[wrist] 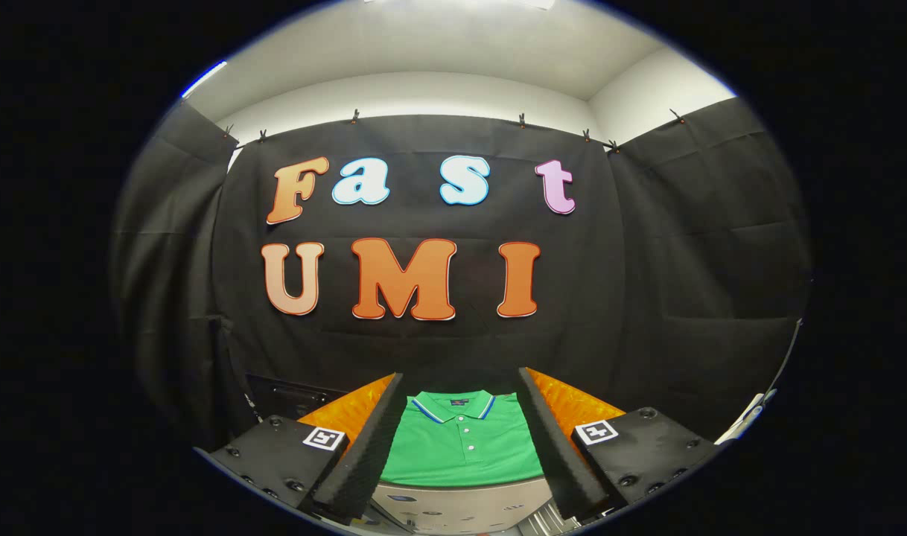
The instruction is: Put the clothes into the washing machine and then close the washing machine lid.
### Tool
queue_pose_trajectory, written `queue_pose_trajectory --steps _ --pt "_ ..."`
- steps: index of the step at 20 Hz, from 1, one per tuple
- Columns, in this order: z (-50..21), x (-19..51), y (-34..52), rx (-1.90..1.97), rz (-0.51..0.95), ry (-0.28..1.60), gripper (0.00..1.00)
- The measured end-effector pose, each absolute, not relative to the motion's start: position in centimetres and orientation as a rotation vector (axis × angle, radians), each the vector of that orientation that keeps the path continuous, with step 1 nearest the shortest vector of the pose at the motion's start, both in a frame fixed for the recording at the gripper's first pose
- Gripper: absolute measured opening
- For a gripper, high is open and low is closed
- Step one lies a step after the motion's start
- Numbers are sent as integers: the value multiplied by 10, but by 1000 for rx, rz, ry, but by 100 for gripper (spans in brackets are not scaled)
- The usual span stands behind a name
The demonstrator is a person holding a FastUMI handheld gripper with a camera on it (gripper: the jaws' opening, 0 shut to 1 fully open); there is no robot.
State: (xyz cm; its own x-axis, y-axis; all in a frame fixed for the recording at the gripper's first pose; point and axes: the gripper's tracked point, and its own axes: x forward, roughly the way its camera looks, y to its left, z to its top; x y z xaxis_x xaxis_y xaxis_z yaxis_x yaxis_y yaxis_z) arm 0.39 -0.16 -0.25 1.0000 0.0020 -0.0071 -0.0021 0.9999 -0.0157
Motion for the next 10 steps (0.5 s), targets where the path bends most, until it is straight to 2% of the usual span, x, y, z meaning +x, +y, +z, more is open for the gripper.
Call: queue_pose_trajectory --steps 10 --pt "-3 12 6 -18 -7 13 97"
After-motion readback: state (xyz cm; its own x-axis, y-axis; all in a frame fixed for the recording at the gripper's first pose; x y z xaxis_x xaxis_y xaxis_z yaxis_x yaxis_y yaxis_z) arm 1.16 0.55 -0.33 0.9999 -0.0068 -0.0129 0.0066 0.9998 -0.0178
